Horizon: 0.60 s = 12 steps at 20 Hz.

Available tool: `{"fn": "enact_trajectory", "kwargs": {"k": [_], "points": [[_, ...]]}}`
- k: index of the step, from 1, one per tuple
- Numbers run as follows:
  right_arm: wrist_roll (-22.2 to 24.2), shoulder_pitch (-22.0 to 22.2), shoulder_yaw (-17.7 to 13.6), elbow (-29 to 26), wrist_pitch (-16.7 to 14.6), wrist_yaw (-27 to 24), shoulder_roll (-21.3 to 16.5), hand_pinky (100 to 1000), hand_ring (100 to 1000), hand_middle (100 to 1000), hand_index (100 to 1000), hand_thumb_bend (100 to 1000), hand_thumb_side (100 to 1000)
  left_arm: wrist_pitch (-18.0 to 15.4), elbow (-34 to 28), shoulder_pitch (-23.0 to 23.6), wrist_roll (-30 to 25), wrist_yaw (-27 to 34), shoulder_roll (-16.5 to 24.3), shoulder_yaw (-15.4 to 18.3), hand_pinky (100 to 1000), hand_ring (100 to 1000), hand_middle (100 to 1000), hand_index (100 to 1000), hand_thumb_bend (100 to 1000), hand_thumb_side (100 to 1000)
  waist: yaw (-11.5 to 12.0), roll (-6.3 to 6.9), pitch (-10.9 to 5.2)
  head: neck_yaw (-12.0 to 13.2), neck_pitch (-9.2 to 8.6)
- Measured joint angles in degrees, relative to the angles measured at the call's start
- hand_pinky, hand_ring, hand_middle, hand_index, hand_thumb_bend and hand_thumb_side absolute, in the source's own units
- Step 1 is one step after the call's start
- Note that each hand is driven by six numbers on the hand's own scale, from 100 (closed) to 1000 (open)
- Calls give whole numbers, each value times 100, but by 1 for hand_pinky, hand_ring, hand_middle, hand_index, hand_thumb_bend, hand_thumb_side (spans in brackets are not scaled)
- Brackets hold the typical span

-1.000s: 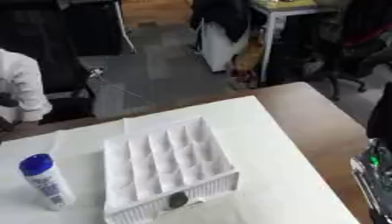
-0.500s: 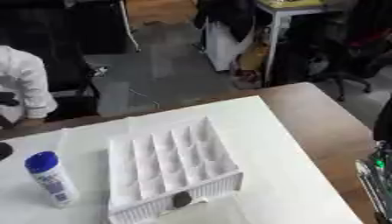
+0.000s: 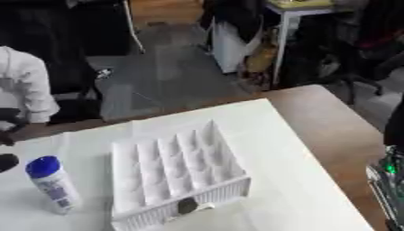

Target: Pick up objects on the table and place them in the box.

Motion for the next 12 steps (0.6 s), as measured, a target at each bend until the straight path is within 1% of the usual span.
{"fn": "enact_trajectory", "kwargs": {"k": [3, 8, 12], "points": [[0, 0, 0, 0, 0, -1, 0, 388, 450, 434, 581, 100, 1000, 74, 37, 0, -274, 124, 57, -11, 444, 557, 760, 916, 989, 725, 0, 0, 0, 0, 0], [0, 0, 0, 0, 0, -2, 0, 388, 450, 434, 580, 100, 1000, 146, 89, 0, -731, 223, 69, -33, 446, 554, 749, 909, 1000, 649, 0, 0, 1, 0, 3], [0, 0, 1, 0, 0, -3, 0, 388, 450, 433, 580, 100, 1000, 191, 108, -2, -1049, 233, 107, -53, 450, 554, 749, 909, 1000, 628, 0, 0, 2, 0, 3]]}}
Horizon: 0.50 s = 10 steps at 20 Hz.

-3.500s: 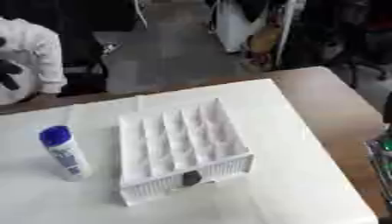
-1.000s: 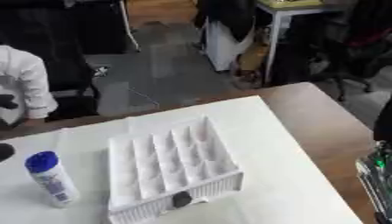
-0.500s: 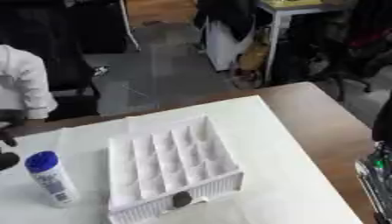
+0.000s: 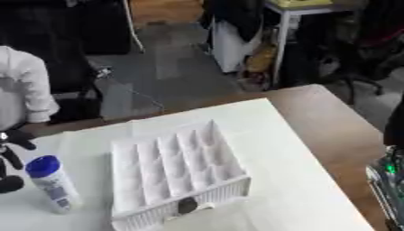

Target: Pick up objects on the table and place them in the box.

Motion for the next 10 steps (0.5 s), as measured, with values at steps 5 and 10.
{"fn": "enact_trajectory", "kwargs": {"k": [5, 10], "points": [[2, 0, 1, 0, -2, -7, 0, 388, 450, 433, 580, 100, 1000, 30, 46, -38, -220, -10, 0, -31, 451, 554, 750, 909, 1000, 625, 0, -1, 1, 0, 1], [3, 0, 1, 0, -3, -18, 0, 388, 450, 432, 579, 100, 1000, 39, 193, -97, -285, -62, 0, -68, 456, 560, 760, 910, 1000, 622, -1, -2, 4, 2, 1]]}}
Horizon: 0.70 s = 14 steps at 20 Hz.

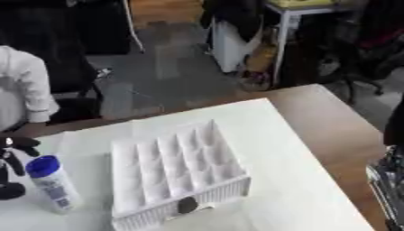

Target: Pick up objects on the table and place them in the box.

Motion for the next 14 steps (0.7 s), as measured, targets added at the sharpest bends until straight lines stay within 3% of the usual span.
{"fn": "enact_trajectory", "kwargs": {"k": [14], "points": [[1, 0, 1, 0, -1, -6, 0, 388, 450, 432, 579, 100, 1000, -22, 302, -116, -39, -85, 0, -35, 449, 556, 765, 912, 1000, 627, -3, -1, 4, 1, 5]]}}
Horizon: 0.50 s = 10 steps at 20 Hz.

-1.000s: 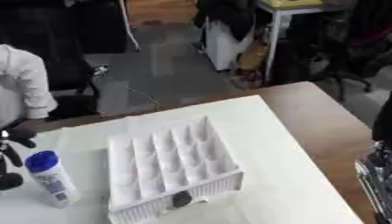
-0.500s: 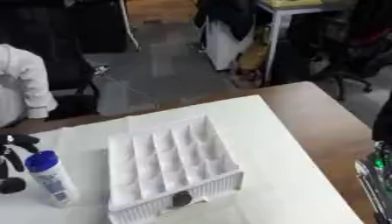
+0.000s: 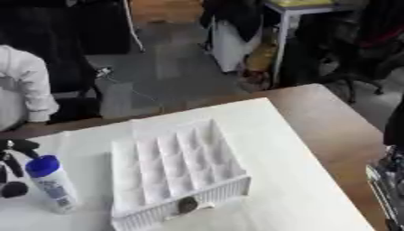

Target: Pick up objects on the table and place them in the box.

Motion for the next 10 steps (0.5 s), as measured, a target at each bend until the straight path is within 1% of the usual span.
{"fn": "enact_trajectory", "kwargs": {"k": [2, 5, 10], "points": [[0, 0, 0, 0, 0, 0, 0, 388, 450, 431, 579, 100, 1000, -12, 0, -36, 15, 22, 0, 3, 451, 565, 779, 916, 1000, 631, 0, -2, 0, 0, 1], [0, 0, 0, 0, 0, 0, 0, 387, 450, 431, 580, 100, 1000, -20, -1, -89, 46, 38, 0, 11, 471, 608, 852, 957, 1000, 630, 0, -3, 0, 0, 1], [0, 0, 0, 0, 0, -4, 0, 388, 450, 431, 580, 100, 1000, -15, 37, -194, 81, -6, 0, 36, 482, 631, 880, 976, 1000, 627, 1, -3, 0, 0, 26]]}}
